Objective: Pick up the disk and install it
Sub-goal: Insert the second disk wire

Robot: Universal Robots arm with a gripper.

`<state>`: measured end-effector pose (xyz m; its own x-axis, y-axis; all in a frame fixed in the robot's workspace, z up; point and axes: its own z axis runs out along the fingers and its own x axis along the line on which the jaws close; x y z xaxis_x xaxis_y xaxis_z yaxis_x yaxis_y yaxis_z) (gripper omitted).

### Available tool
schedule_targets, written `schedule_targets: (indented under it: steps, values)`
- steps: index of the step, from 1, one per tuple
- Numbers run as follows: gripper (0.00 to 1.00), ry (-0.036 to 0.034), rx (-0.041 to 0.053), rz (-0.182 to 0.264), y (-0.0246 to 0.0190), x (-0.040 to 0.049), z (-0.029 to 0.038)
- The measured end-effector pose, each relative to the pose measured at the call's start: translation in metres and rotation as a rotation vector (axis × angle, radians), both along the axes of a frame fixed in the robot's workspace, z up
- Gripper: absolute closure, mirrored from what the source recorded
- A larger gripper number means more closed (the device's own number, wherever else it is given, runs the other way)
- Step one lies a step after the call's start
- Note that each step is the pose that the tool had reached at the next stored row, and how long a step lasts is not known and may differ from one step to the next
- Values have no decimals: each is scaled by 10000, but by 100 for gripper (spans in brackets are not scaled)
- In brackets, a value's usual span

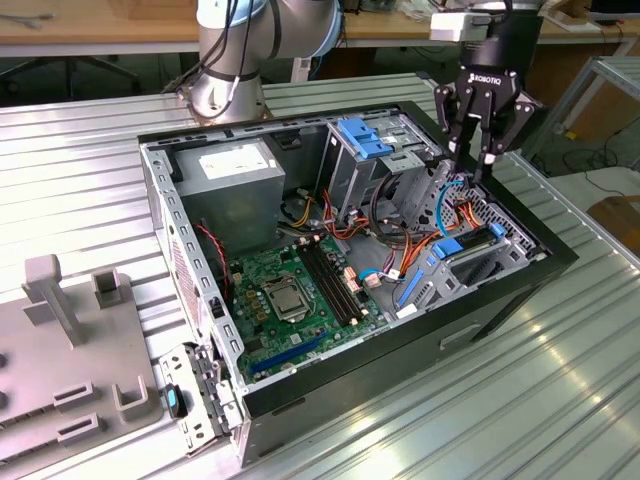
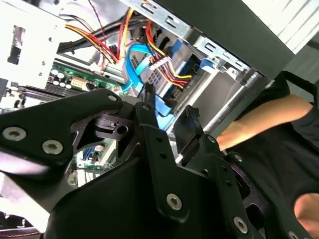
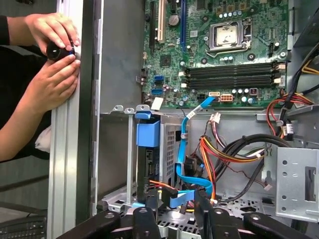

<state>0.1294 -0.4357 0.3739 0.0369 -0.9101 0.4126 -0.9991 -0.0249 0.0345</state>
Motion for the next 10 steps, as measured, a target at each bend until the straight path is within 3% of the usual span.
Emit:
schedule_targets:
  steps: [2, 10]
  values:
    - [58, 0, -127, -1, 14, 0, -4]
    - [58, 1, -215, 0, 80, 0, -78]
